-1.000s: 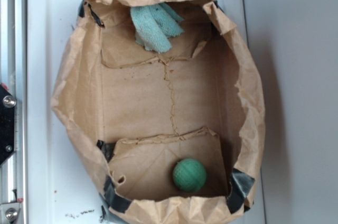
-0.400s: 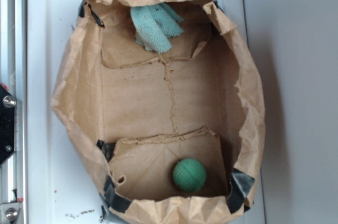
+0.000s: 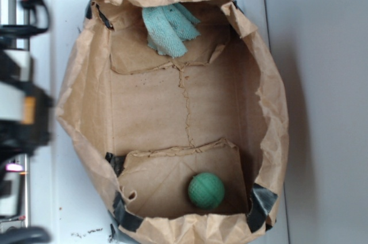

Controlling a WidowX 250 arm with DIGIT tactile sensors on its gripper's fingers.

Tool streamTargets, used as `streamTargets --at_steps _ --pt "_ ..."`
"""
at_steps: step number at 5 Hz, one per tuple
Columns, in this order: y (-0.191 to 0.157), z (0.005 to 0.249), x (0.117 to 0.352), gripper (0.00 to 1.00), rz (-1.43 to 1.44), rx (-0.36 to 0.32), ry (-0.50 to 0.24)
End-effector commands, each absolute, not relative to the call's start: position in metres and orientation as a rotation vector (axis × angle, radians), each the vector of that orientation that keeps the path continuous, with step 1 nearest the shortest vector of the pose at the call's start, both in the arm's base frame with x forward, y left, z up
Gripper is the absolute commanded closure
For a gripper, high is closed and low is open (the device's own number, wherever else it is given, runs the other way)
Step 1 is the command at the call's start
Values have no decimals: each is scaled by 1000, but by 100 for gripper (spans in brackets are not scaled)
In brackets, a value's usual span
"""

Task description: Grab the green ball.

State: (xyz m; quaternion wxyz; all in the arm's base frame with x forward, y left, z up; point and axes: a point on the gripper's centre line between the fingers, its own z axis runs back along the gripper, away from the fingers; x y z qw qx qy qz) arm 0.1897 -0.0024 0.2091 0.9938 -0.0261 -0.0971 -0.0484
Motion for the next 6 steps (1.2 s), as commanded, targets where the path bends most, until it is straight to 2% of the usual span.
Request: streamTargets --at_steps 1,2,3,5,6 --pt "14 210 245 0 -259 -66 -371" --pt "4 198 263 0 -358 -70 -424" --pt "-9 182 269 0 -408 -77 -418" --pt "-20 136 295 0 -440 -31 -360" --pt "-32 122 297 0 -471 -39 -342"
